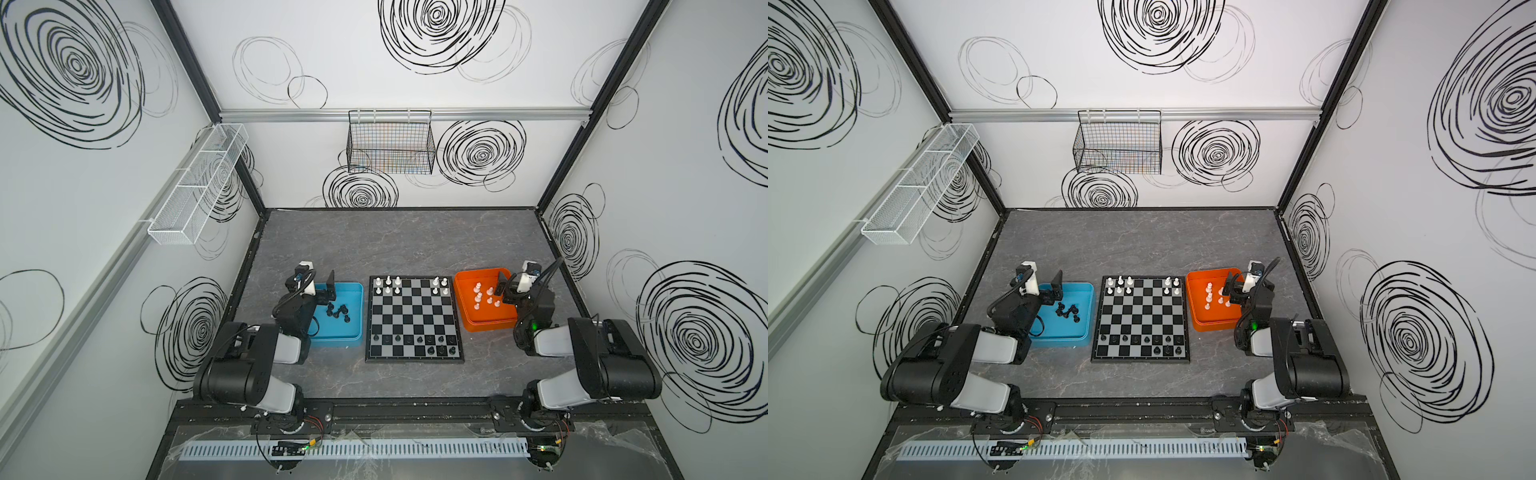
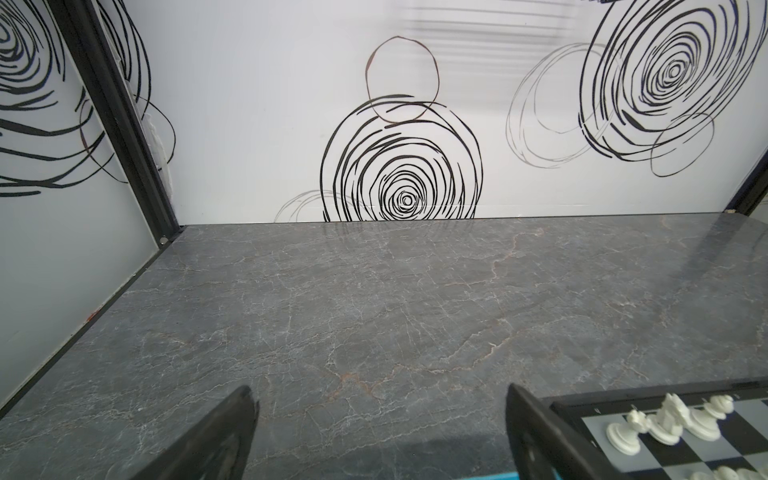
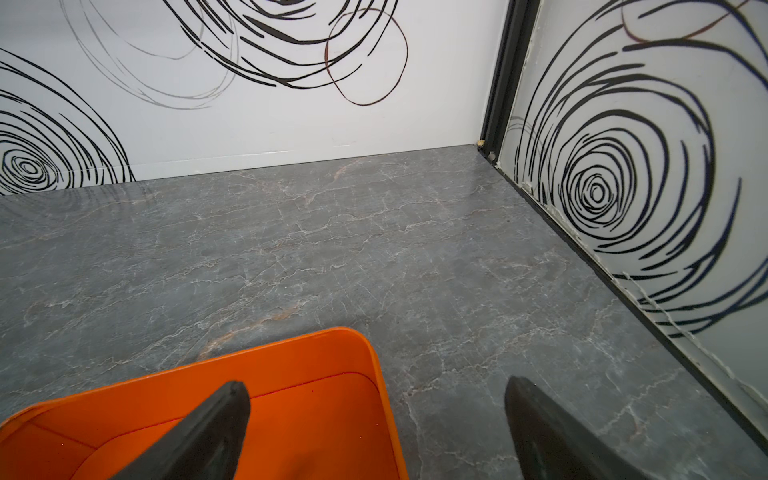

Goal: Set up the chess pieces on the board

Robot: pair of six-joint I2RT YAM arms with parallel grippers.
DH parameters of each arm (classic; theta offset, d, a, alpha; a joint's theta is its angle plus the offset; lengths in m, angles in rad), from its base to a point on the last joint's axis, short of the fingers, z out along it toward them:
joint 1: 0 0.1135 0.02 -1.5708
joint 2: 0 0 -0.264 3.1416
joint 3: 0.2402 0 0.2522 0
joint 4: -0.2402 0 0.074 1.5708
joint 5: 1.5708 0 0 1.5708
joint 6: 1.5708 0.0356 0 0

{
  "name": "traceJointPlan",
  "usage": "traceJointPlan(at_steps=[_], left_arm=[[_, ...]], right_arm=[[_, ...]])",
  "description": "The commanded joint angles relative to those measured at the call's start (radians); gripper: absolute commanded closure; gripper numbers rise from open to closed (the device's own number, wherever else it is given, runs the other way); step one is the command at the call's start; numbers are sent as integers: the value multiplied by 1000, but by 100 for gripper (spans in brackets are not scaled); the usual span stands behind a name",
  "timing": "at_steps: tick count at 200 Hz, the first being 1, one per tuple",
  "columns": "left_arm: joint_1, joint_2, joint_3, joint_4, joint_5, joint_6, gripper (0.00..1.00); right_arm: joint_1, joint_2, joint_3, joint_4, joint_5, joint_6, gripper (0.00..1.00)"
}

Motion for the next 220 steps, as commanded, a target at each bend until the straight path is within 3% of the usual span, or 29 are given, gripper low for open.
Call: traceJointPlan(at_steps=[1,176,220], left_arm=[[6,6,-4,73,3,12,4],[9,5,-5,76,6,10,4],[9,-10,-8,68,-80,-21,4]], right_arm=[[1,-8,12,24,3,-5,0],[4,-8,12,24,10,-6,0],[4,-8,13,24,10,-6,0]])
